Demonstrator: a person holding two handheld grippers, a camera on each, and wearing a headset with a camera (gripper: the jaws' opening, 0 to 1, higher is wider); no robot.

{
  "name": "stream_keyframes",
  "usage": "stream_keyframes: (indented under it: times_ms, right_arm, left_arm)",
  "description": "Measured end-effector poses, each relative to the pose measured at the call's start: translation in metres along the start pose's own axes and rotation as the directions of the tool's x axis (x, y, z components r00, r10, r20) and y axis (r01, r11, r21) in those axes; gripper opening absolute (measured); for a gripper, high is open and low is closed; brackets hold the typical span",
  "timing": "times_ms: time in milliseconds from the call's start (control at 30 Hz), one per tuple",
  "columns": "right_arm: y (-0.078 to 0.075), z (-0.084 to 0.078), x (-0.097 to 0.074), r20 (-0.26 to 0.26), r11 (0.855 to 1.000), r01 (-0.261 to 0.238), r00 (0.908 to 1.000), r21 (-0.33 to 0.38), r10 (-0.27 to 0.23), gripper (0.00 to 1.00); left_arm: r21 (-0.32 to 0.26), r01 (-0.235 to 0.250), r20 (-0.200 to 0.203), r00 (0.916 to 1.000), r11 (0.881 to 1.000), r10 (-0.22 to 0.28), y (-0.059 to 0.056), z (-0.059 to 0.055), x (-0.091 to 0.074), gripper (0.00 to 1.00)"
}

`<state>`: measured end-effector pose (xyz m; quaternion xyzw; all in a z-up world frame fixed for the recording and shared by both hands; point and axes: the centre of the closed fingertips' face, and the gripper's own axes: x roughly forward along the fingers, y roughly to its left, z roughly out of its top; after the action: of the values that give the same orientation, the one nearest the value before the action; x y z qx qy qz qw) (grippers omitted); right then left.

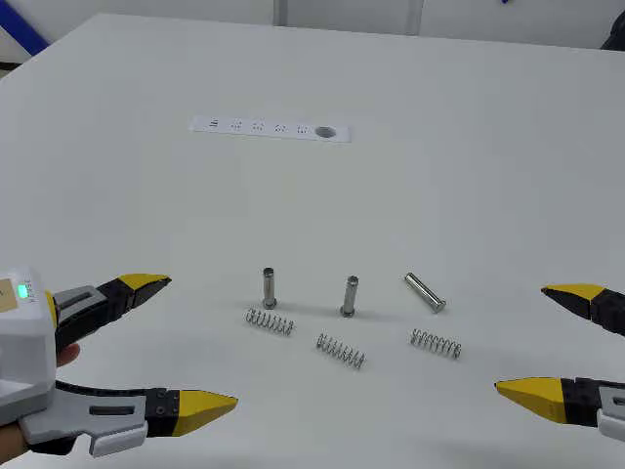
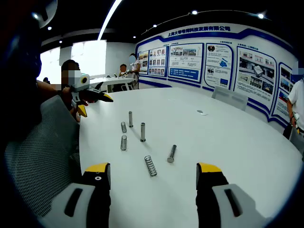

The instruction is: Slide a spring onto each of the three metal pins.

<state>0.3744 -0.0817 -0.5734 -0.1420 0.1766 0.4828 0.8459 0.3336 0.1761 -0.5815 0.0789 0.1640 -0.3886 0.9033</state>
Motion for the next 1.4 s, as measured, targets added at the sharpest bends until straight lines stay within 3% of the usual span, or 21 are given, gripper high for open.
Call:
stream_keyframes:
  times_ms: [1000, 1400]
  right_arm:
    - [-0.003, -0.003, 0.005, -0.009, 0.999, 0.006, 0.9999, 0.044, -0.006, 0.7]
    - [-0.011, -0.001, 0.01, -0.027, 0.998, 0.018, 0.9995, 0.064, -0.016, 0.64]
  left_arm:
    - [-0.011, -0.004, 0.006, 1.0, 1.0, 0.004, 0.0, 0.0, 0.0, 0.9]
    - [-0.012, -0.013, 0.005, 0.9999, 1.0, 0.013, 0.0, 0.002, 0.0, 0.9]
